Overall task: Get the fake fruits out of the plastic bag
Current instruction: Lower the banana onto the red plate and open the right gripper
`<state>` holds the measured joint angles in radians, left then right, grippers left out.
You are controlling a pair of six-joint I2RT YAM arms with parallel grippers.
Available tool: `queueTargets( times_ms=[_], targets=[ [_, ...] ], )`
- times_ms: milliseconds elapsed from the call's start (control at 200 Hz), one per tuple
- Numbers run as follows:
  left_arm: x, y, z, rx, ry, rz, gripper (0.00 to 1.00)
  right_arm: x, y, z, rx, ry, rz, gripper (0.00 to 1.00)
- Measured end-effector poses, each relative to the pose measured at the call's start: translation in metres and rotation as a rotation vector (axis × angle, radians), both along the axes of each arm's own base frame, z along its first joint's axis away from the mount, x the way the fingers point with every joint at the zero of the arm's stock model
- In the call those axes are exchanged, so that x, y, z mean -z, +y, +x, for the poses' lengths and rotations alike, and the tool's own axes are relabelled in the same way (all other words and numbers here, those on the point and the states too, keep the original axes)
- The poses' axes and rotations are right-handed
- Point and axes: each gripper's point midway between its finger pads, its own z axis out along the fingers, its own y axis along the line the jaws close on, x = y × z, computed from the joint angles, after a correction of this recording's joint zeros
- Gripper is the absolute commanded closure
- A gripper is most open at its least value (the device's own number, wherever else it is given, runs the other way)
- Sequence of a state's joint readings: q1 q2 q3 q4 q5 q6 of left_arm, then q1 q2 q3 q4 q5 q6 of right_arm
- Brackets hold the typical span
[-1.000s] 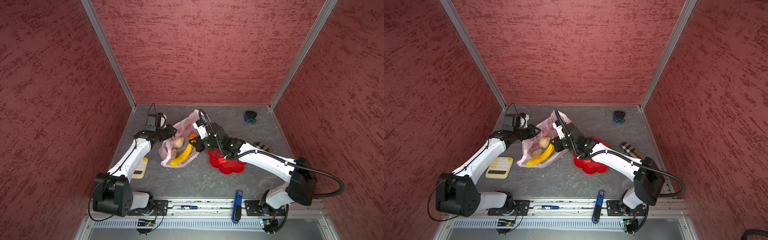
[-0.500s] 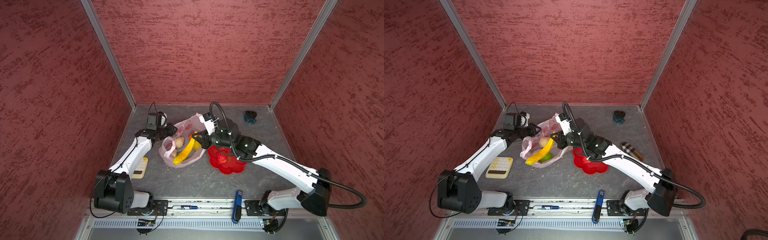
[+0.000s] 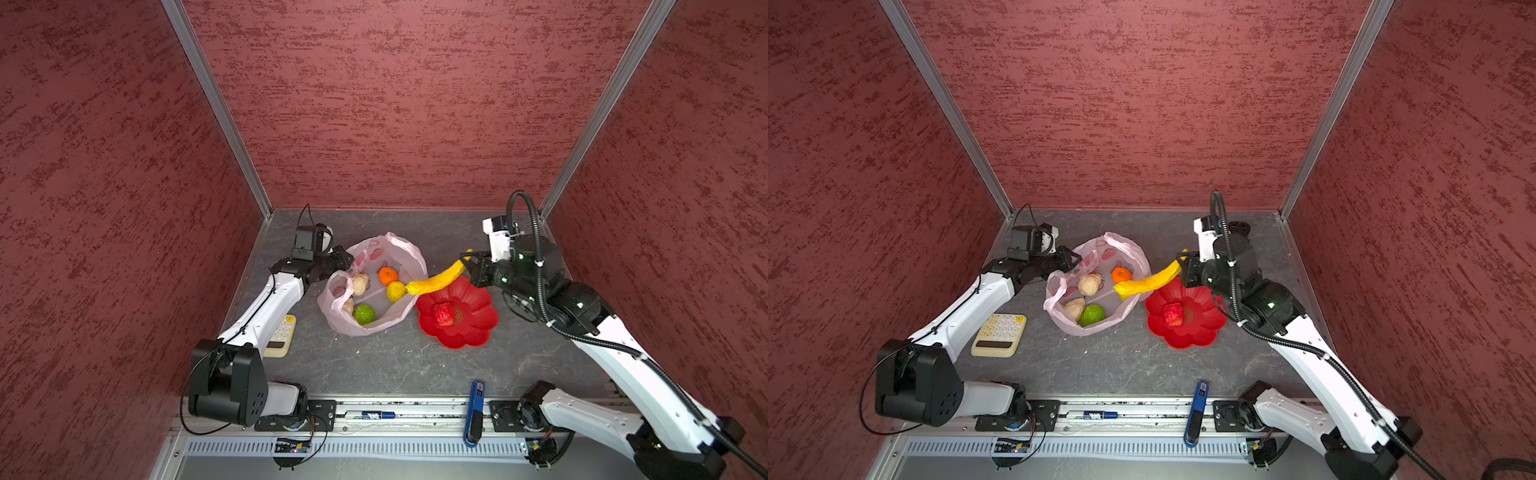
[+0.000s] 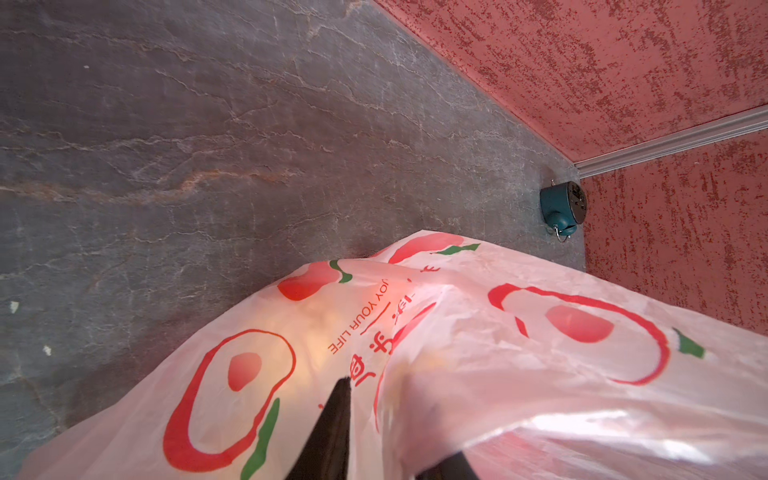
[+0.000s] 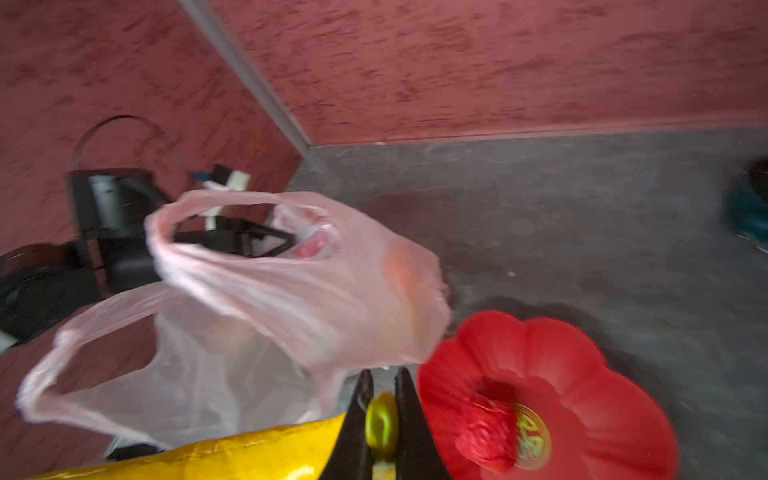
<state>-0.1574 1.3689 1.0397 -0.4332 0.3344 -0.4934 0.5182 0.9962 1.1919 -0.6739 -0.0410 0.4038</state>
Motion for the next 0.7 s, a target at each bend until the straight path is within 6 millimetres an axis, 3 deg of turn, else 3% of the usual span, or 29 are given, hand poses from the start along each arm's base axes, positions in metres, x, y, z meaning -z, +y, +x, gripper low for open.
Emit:
queueTargets(
  times_ms=[115, 351, 521, 701],
  targets=[
    [0.0, 0.001, 0.0, -0.003, 0.0, 0.002, 0.73, 0.052, -0.032, 0.001, 0.096, 0.138, -0.072, 0.97],
    [0.001, 0.004, 0.001, -0.011, 0.002, 0.003, 0.73, 0.155, -0.062, -0.009, 0.196, 0.417, -0.207, 0.96],
    [0.001, 0.005, 0.0, -0.013, 0.007, 0.005, 0.73, 0.201, -0.068, -0.011, 0.231, 0.536, -0.252, 0.95],
    [0.001, 0.005, 0.0, -0.013, 0.006, 0.004, 0.73, 0.233, -0.069, -0.007, 0.252, 0.602, -0.271, 0.9]
  ],
)
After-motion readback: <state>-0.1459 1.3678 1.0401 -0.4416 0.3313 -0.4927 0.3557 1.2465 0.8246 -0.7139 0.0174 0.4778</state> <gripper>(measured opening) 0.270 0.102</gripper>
